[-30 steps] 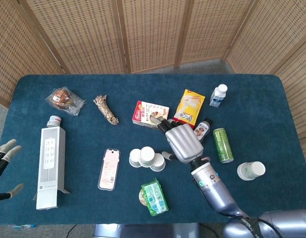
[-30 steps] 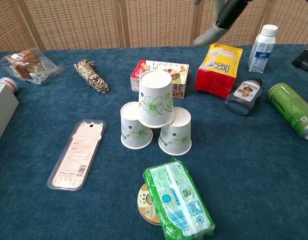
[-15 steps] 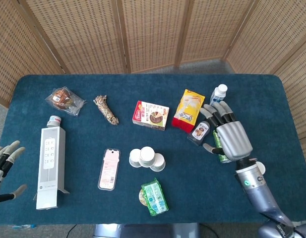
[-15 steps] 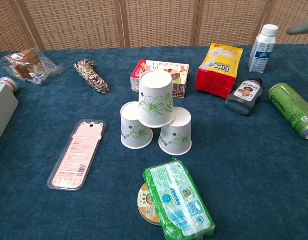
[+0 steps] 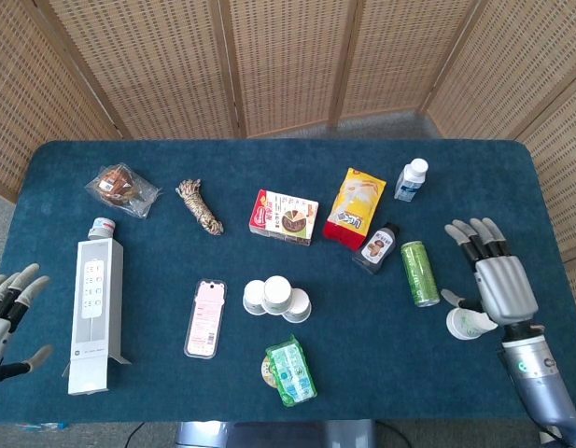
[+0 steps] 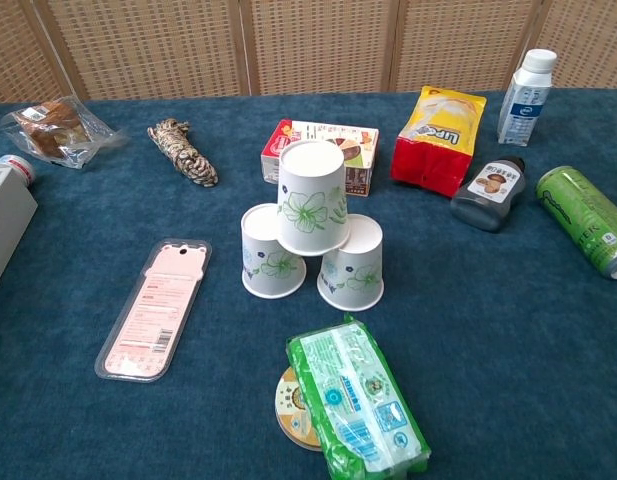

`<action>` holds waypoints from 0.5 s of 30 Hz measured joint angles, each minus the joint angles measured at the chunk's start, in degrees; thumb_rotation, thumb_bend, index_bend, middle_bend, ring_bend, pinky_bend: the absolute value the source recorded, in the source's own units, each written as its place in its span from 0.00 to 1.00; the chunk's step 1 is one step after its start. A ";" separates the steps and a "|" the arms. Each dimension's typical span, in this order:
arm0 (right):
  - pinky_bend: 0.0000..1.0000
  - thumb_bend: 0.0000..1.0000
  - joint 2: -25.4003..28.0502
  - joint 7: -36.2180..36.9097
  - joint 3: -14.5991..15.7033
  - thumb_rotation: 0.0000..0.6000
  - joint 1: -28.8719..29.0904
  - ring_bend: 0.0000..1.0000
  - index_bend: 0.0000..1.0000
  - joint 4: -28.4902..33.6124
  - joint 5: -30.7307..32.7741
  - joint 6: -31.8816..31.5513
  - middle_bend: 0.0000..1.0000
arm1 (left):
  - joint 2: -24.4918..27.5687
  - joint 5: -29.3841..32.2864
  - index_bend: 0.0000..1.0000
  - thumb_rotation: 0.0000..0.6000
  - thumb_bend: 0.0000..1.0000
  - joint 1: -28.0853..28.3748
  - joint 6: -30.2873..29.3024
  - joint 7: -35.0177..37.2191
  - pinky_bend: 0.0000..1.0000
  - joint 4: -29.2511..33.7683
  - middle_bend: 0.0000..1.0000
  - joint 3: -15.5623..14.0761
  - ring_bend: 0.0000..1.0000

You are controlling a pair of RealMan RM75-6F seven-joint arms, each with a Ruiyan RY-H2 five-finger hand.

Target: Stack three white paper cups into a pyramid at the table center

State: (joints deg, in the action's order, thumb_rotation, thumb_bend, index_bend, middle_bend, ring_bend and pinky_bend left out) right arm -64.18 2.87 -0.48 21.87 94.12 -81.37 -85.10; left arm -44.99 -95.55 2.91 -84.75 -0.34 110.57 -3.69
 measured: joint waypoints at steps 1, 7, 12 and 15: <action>0.00 0.04 0.12 0.10 0.00 1.00 -0.76 0.00 0.09 0.04 0.19 -0.51 0.00 | -0.28 -0.11 0.00 1.00 0.28 -0.08 -0.37 0.03 0.00 -0.34 0.00 0.08 0.00; 0.00 0.03 0.08 -0.48 0.37 1.00 -5.72 0.00 0.07 0.05 0.56 -4.03 0.00 | -3.50 -1.49 0.00 1.00 0.28 -1.17 -4.16 1.31 0.00 -5.03 0.00 0.63 0.00; 0.00 0.02 -0.27 -1.54 0.89 1.00 -8.78 0.00 0.07 -0.06 -0.33 -5.81 0.00 | -6.91 -1.61 0.00 1.00 0.28 -2.42 -6.83 3.41 0.00 -10.48 0.00 1.00 0.00; 0.00 0.00 -0.18 -2.81 1.41 1.00 -9.84 0.00 0.07 -0.06 -0.93 -5.59 0.00 | -7.92 -0.52 0.00 1.00 0.28 -2.91 -6.98 3.71 0.00 -11.66 0.00 1.07 0.00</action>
State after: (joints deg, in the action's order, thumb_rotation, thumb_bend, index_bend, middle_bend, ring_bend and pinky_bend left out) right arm -64.36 0.06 0.93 12.03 94.05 -82.30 -90.69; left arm -52.91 -96.07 0.00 -91.73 3.37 98.91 -2.61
